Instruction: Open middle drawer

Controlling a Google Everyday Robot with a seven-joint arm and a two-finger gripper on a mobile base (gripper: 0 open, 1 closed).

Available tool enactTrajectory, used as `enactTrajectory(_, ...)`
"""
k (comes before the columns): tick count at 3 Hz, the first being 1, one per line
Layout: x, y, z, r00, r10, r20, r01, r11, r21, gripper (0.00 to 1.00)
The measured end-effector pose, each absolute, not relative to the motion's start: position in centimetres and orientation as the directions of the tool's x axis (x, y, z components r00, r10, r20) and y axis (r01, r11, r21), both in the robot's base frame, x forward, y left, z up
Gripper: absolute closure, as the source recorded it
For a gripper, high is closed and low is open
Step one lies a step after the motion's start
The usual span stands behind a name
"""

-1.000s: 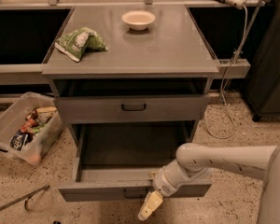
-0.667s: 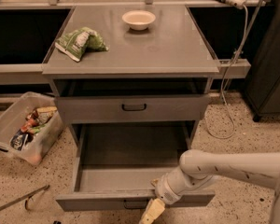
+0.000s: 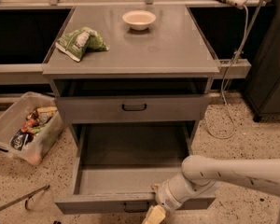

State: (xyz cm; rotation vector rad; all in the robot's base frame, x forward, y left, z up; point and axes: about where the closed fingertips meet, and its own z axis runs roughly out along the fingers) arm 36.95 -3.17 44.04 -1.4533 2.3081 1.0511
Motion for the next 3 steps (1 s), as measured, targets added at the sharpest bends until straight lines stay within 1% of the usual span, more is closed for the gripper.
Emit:
enactTrajectory(1,37.0,-3.2,44.5,-0.488,-0.698,-0.525,-0.854,0.256,0.453,0.0)
enactTrajectory(2,32.9,-3.5,47.1,-0.566,-0.653,-0.503,-0.806,0.312,0.502,0.0)
enactTrajectory(3,32.9,-3.5,47.1,-0.566,-0.653,-0.503,-0.806,0.312,0.502,0.0)
